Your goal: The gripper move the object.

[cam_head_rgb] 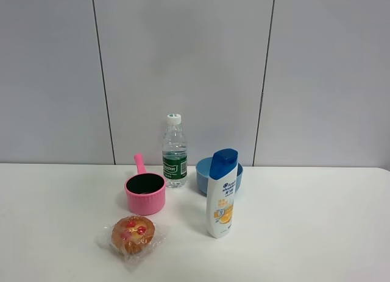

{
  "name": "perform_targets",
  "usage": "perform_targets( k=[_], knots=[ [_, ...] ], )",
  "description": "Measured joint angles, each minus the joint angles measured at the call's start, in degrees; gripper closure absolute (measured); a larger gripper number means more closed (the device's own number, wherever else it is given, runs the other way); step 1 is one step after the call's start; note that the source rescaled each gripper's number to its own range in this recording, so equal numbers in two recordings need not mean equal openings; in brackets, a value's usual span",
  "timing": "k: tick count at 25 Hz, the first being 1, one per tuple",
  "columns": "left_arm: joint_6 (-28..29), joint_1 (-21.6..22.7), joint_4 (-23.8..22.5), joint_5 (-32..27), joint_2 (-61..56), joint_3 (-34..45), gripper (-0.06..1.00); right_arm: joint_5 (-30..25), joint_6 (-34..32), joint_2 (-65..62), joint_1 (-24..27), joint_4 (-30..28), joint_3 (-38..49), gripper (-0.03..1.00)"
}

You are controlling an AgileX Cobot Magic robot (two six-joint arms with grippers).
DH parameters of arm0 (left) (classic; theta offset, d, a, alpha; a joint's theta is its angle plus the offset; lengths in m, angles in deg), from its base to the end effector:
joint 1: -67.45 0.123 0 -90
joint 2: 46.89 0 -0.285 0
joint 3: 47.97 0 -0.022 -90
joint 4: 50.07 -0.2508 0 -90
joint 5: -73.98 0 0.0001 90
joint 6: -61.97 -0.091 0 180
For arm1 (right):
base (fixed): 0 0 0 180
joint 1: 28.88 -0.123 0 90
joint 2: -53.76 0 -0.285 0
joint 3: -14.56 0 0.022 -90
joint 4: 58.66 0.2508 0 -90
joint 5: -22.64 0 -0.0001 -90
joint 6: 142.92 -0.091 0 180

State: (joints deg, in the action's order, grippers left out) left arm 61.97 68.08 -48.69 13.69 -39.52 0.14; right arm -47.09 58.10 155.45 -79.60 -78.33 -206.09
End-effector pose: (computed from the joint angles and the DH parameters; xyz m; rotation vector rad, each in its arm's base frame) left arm -0.0066 -0.0020 0.2802 -0.0099 2.0204 -0.0217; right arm 0.2331 0.2395 0.4876 -1.2774 1.8215 -0.1476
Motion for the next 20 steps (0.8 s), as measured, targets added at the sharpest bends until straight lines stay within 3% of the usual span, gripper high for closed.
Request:
perform_targets(
  k=[7, 20],
  knots=[
    [0.0, 0.0, 0.0, 0.0, 0.0, 0.0, -0.06, 0.0, -6.7, -8.1, 0.0, -0.7, 6.5, 0.37],
    [0.0, 0.0, 0.0, 0.0, 0.0, 0.0, -0.06, 0.6, -16.1, -32.4, 0.0, -0.7, 45.9, 0.37]
  ],
)
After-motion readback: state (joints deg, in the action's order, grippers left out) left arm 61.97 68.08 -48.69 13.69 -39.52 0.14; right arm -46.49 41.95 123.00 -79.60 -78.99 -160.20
